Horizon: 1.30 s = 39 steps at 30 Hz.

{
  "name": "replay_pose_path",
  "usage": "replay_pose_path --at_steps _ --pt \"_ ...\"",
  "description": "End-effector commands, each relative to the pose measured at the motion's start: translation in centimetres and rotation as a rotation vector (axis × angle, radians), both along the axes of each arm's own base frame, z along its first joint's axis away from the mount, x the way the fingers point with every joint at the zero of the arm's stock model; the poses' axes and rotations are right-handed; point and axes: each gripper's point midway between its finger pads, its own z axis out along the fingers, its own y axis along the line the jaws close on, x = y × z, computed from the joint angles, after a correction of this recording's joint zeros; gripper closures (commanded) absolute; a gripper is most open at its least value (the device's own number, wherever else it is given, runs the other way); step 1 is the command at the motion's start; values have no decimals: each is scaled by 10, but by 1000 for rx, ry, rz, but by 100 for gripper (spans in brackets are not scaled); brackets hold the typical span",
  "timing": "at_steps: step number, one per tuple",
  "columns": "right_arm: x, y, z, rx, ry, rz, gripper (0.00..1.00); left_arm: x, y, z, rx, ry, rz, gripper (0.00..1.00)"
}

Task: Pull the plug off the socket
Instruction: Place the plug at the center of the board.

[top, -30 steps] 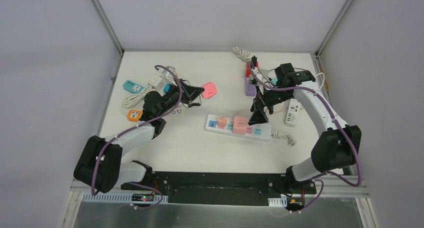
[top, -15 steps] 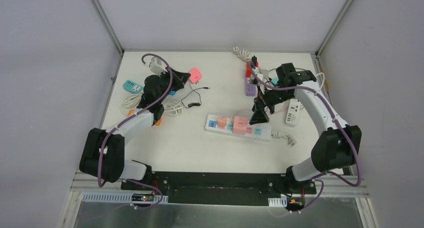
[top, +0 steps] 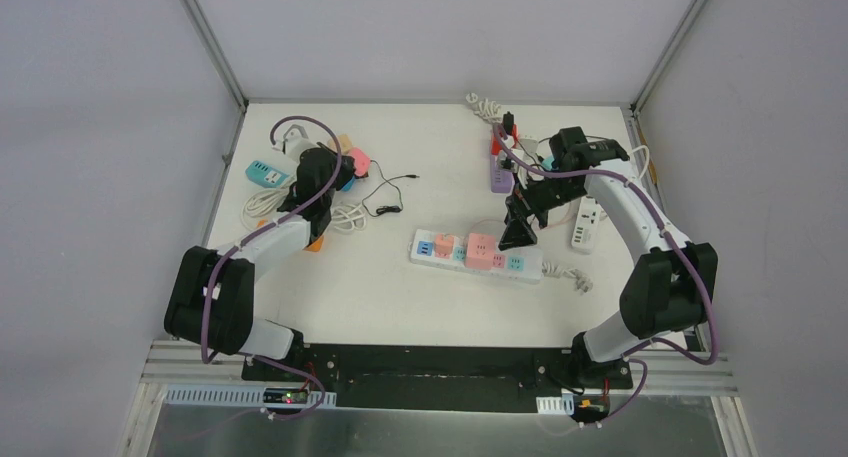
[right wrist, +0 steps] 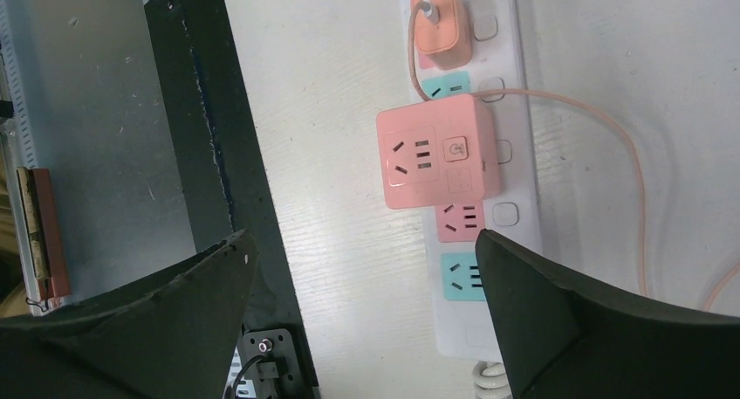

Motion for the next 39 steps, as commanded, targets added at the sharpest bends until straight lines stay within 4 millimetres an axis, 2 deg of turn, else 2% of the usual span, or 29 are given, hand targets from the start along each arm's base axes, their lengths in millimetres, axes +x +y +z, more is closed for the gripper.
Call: replay_pose_path --at_steps 1,11,22,27,30,39 --pt "11 1 7 14 -55 3 0 16 15 9 33 -23 84 100" --pt "12 0 6 9 -56 2 0 27 5 -14 45 40 49 100" --pt "13 0 4 5 -49 1 0 27 4 -48 69 117 43 100" --pt "13 0 3 4 -44 1 0 27 4 -61 79 151 45 87" --pt "13 0 2 2 -44 1 0 28 7 -68 89 176 60 84" --pt "13 0 2 2 -41 -1 0 28 13 -69 97 186 95 67"
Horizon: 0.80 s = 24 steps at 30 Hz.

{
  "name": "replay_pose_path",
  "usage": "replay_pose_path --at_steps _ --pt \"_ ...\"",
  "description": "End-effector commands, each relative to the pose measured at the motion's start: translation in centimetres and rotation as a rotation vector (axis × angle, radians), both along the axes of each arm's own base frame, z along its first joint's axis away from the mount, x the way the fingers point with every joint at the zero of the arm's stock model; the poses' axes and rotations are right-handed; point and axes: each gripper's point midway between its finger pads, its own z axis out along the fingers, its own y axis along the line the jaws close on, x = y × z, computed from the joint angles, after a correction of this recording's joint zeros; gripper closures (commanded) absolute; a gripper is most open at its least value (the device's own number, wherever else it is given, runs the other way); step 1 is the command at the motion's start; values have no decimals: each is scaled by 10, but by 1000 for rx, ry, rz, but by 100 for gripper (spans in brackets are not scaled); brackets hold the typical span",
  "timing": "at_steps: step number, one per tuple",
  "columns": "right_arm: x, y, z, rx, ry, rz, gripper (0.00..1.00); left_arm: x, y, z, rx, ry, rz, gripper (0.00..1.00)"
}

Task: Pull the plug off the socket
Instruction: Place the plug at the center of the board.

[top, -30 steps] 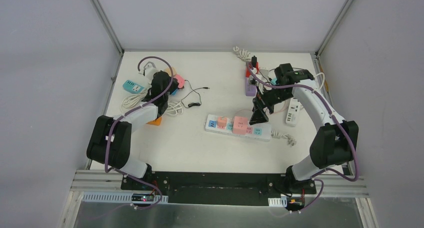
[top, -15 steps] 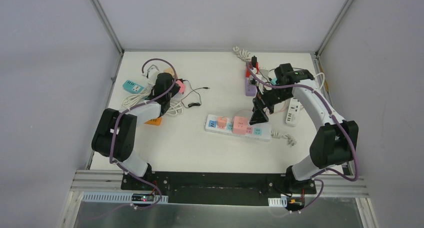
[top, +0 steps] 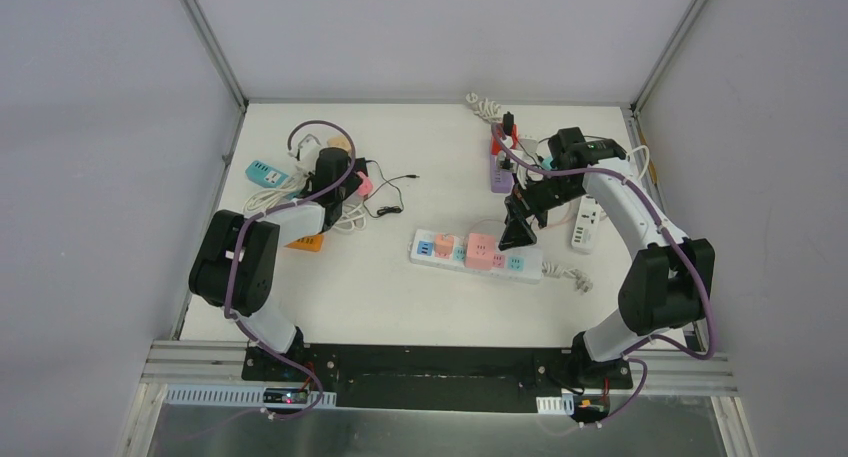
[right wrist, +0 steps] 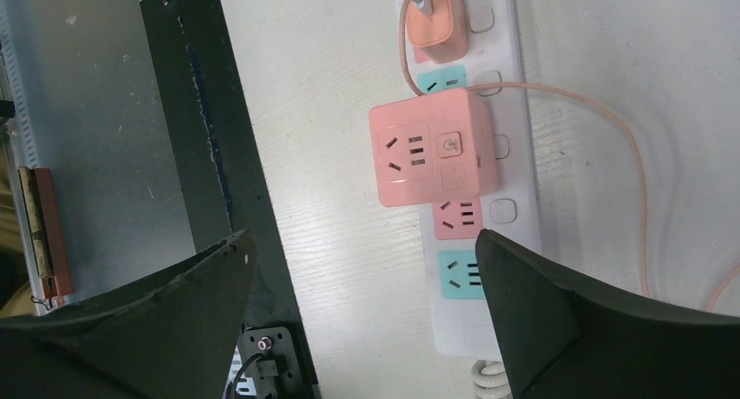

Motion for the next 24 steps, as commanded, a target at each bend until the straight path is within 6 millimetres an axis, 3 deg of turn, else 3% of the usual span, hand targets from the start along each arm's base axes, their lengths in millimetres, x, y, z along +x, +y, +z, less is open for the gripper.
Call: replay_pose_path --at_steps 1,11,14,20,24 --pt "10 1 9 16 -60 5 0 11 8 21 11 -48 44 63" --pt "10 1 9 17 -63 3 0 4 5 40 24 -58 0 42" --pt "10 1 9 17 -64 3 0 -1 4 47 40 -70 -31 31" --pt "10 1 10 20 -63 1 0 -13 5 64 61 -102 -64 28" --pt "10 1 10 23 -64 3 0 -20 -4 75 66 -136 -145 26"
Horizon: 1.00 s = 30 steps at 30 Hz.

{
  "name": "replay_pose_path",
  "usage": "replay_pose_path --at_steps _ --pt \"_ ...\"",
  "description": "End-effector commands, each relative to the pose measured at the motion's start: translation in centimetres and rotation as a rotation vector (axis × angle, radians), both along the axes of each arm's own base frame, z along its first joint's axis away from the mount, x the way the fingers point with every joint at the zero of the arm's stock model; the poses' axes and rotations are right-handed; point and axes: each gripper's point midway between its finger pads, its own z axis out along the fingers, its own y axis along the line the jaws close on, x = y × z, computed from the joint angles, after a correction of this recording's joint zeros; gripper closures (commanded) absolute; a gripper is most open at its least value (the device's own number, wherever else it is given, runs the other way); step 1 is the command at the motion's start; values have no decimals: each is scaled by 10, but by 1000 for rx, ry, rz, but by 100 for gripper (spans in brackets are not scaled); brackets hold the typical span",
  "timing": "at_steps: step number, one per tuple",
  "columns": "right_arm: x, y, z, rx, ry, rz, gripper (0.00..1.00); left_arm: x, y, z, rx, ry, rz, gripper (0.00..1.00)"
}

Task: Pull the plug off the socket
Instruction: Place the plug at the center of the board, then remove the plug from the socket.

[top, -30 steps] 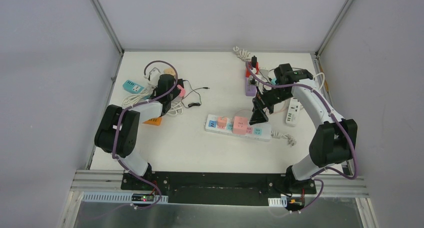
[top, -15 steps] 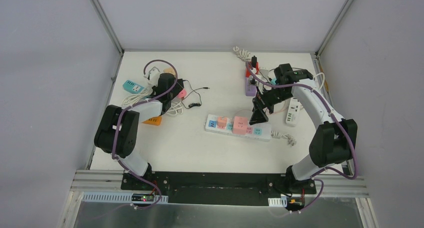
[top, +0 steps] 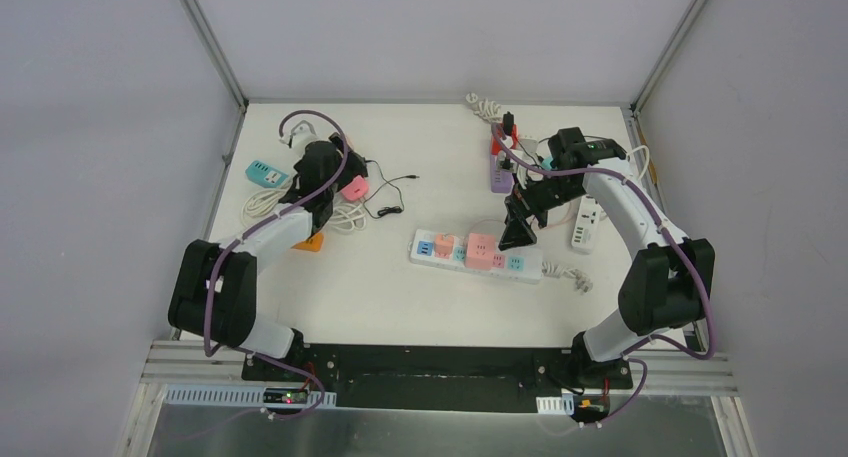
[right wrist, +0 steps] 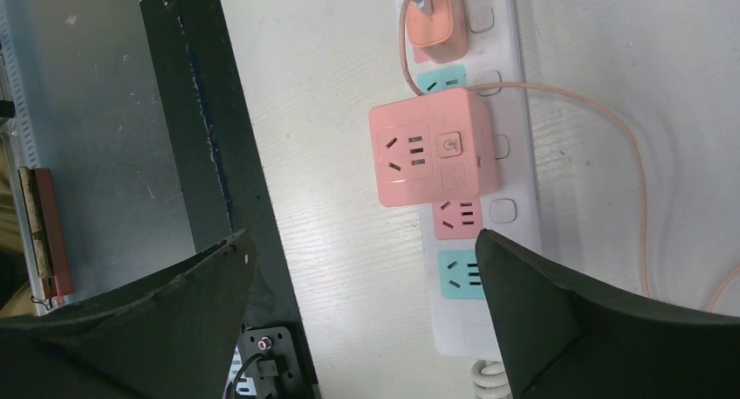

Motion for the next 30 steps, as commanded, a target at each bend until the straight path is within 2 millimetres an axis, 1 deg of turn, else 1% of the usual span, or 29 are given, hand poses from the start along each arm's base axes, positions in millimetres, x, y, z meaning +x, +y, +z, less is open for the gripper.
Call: replay_pose_path --at_steps 1,4,8,13,16,21,26,30 --pt "10 1 10 23 -64 3 0 -10 -10 18 28 -53 -119 26" --pt "10 1 11 25 -67 5 0 -15 -31 25 25 -90 -257 25" --pt "9 1 11 26 -69 5 0 -29 -72 36 -4 -148 -523 24" --pt "8 1 13 30 -77 8 0 -45 -102 53 -41 -248 -727 23" --pt "8 2 14 34 -82 11 0 -55 -112 60 -55 -307 -810 22" --pt "7 2 14 36 -84 14 0 -68 -123 69 -77 -368 -904 21" --pt "7 2 13 39 -88 19 0 -79 -129 77 -99 -430 -966 19" --pt "6 2 14 43 -95 23 0 -86 -130 84 -107 -490 -985 19"
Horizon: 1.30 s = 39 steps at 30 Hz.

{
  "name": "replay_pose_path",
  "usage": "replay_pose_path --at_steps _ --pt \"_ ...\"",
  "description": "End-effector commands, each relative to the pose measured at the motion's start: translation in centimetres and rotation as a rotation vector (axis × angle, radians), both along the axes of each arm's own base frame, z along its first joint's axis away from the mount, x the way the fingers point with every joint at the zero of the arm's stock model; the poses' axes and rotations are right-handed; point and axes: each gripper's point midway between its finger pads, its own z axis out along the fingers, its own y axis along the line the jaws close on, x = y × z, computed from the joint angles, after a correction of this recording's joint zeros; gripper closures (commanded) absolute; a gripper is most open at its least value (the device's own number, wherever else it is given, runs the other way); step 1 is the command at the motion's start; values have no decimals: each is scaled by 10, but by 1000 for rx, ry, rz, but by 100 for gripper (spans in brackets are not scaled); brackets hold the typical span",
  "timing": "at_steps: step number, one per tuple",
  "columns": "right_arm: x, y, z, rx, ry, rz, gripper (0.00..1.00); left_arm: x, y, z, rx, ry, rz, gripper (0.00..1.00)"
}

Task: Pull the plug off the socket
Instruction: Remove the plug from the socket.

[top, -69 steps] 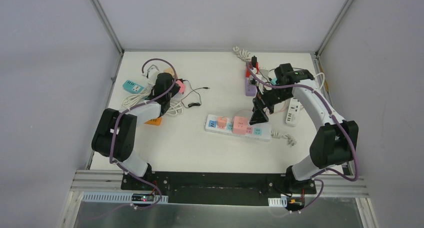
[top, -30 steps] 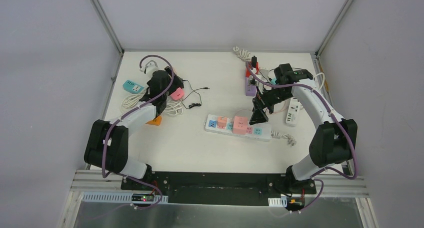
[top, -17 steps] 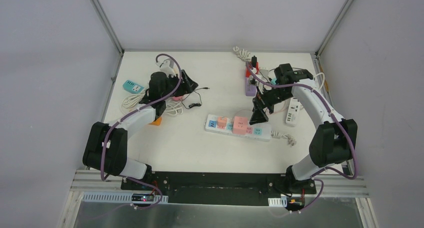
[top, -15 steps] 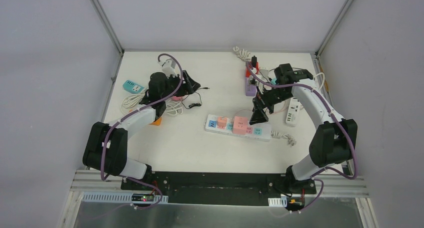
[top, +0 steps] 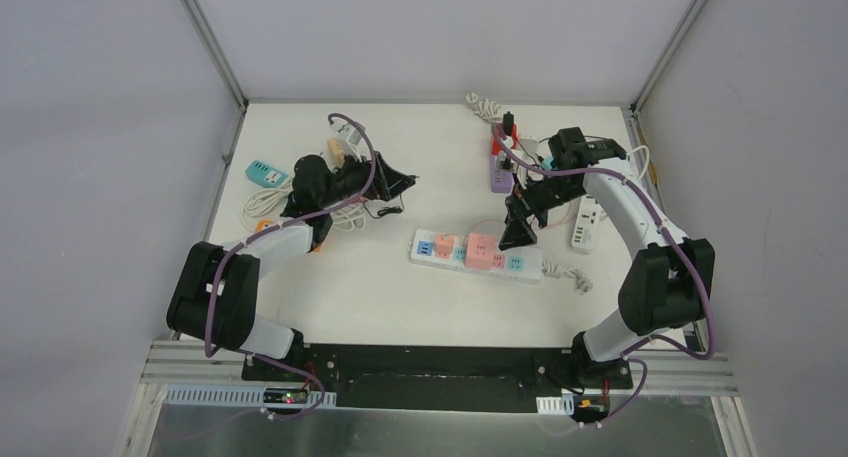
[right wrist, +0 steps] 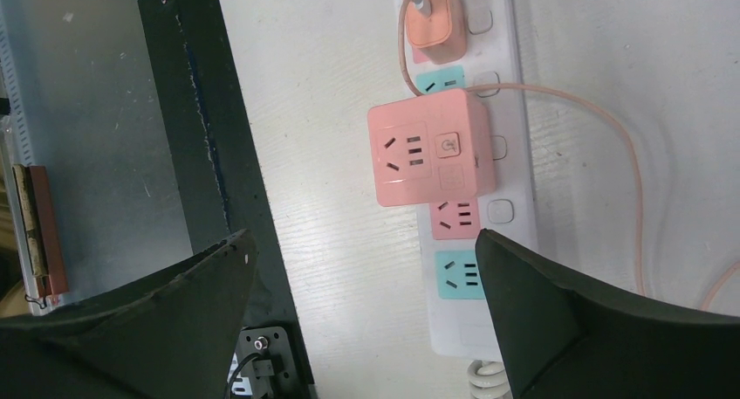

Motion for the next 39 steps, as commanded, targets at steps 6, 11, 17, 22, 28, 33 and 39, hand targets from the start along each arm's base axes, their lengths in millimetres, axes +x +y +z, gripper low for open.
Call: replay_pose_path --at_steps 6,11,17,22,28,33,39 --pt "4 2 15 46 -98 29 0 -21 1 46 -96 -238 -52 15" --pt "2 3 15 56 -106 39 0 -29 5 52 -96 -302 -38 10" --pt "-3 6 15 86 -134 69 0 -16 7 30 -82 -279 4 1" --pt "-5 8 14 106 -182 81 0 -25 -11 22 -128 -266 -154 1" --pt "-2 8 11 99 -216 78 0 -33 -16 24 -153 -267 -216 1" --pt "-2 9 9 94 -221 82 0 -36 -15 27 -151 -281 -210 1" --pt "-1 9 4 74 -247 91 0 -42 -18 28 -138 -312 -219 1"
